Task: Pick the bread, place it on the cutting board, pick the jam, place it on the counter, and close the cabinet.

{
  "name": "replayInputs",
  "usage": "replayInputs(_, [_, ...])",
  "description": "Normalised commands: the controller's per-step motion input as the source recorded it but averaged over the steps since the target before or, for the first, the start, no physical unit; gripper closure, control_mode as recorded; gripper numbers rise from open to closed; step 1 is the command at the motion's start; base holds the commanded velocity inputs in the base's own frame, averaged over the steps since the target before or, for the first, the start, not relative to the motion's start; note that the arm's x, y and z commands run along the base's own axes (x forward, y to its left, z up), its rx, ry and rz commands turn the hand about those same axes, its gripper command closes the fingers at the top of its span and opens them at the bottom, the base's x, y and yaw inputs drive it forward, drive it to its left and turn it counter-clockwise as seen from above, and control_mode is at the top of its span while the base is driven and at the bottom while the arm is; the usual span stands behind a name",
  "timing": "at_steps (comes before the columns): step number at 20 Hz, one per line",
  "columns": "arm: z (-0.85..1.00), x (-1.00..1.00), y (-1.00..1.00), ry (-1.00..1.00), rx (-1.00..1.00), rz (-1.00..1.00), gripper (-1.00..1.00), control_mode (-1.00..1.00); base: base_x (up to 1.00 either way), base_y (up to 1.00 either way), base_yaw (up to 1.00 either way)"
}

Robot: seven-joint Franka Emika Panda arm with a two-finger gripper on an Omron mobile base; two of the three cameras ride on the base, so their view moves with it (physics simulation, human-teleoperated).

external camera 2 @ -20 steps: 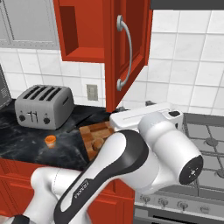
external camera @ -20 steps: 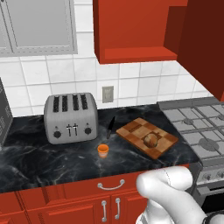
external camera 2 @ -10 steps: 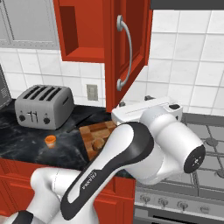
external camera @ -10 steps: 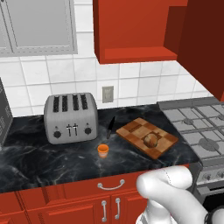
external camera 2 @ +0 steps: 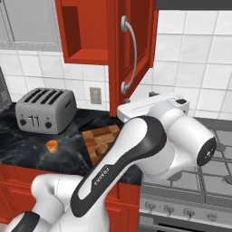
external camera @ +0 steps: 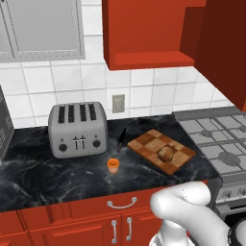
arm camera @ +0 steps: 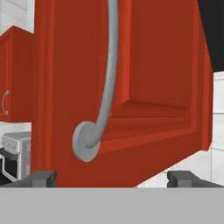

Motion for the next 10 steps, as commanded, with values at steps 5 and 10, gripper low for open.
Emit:
replayInputs(5, [0.11, 0.0, 0.0, 0.0, 0.0, 0.06, -1.0, -1.0, 0.0, 0.0, 0.0])
replayInputs(10, [0.14, 0.0, 0.0, 0.0, 0.0, 0.07, -1.0, -1.0, 0.0, 0.0, 0.0])
